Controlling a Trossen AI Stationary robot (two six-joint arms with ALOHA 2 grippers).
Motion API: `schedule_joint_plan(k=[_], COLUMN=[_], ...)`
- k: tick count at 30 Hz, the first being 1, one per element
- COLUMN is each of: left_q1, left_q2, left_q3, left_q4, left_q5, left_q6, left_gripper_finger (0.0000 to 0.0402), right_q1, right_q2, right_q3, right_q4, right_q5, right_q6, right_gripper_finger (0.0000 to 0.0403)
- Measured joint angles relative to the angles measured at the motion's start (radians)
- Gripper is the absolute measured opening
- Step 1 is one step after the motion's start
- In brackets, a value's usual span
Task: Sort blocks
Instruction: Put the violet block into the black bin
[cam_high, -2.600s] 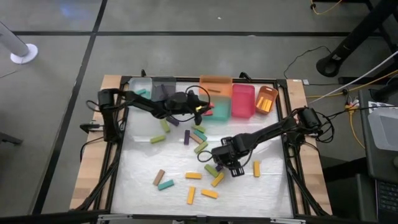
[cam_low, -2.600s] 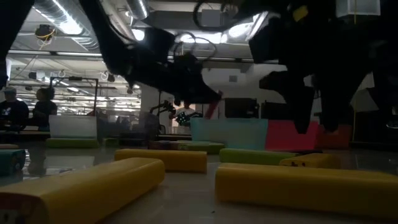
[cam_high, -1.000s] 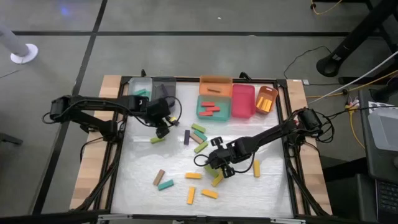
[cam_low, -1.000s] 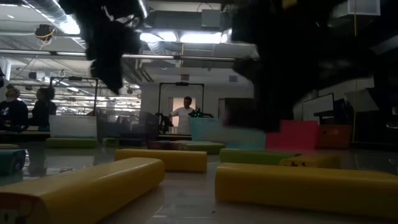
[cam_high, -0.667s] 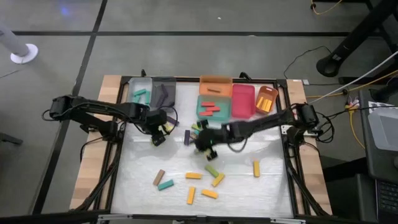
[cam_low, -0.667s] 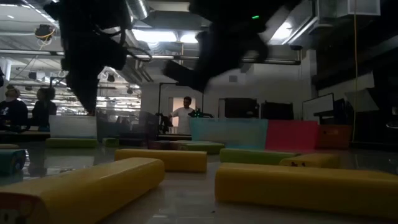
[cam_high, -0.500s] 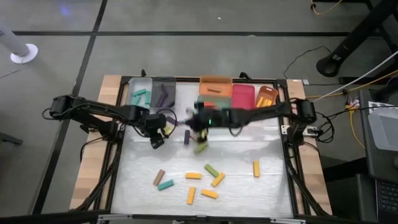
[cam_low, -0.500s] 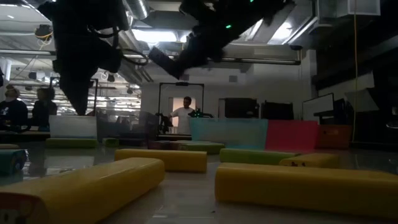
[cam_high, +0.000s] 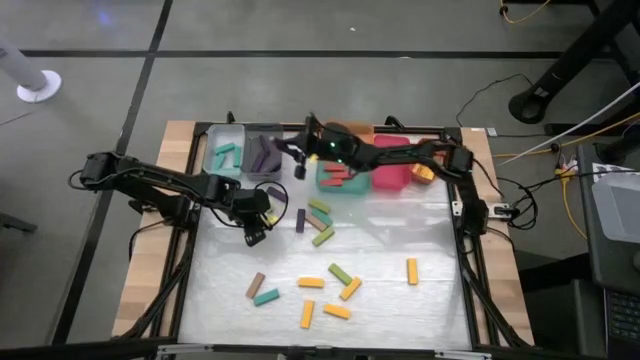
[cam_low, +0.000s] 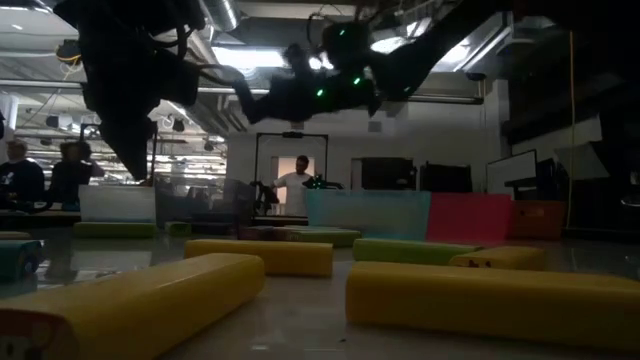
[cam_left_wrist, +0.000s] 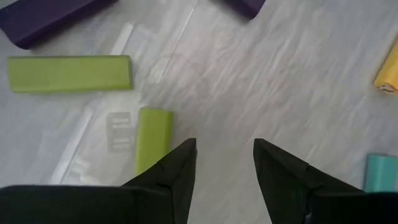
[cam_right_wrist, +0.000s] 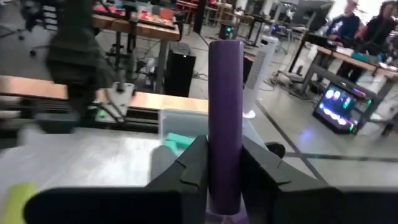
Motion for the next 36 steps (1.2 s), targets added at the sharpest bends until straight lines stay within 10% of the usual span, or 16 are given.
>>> schedule_joint_plan(k=[18,27,36], left_q1=[0.000,0.006,0.085], left_q2=[0.000,0.002,0.038], left_q3=[0.000,-0.010,-0.010], left_q4=[0.010,0.081,0.224], left_q5=[-0.047,-0.359,-0.378], left_q6=[0.053,0.309,0.587], left_gripper_finger=[0.0147,0.0147,0.0147], right_q1=[-0.026,-0.026,-0.024], right_q2=[0.248,0.063,-0.159], right_q3=[0.347,0.346,0.347], right_q4=[-0.268,-0.648,-1.096], right_q5=[0.032,0.060,0.118], right_q6=[0.041,-0.035,-0.067], right_gripper_finger=[0.0089,0.0090,0.0090])
